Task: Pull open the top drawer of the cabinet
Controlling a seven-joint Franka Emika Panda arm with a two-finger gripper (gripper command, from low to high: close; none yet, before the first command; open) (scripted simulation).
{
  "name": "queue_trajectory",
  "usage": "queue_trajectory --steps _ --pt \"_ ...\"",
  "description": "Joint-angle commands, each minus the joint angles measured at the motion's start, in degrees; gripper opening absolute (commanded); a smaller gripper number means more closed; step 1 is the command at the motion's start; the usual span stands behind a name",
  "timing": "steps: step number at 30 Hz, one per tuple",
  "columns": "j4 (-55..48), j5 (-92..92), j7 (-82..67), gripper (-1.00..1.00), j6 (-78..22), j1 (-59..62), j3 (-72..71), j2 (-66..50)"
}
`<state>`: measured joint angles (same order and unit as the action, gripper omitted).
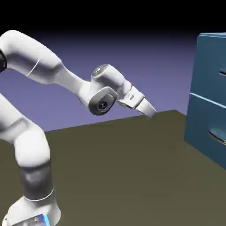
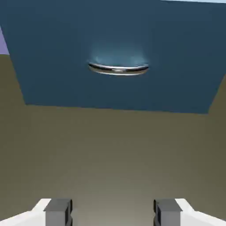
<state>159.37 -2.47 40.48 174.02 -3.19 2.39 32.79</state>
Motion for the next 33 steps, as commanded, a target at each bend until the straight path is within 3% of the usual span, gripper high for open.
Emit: queue_trajectory --steps 1,33 --pt "-1.4 -2.0 -1.6 0.0 0.0 -2.1 2.0 0.1" --pt "-44.6 -67.5 -54.1 0.0 0.3 -68.5 65.4 3.5"
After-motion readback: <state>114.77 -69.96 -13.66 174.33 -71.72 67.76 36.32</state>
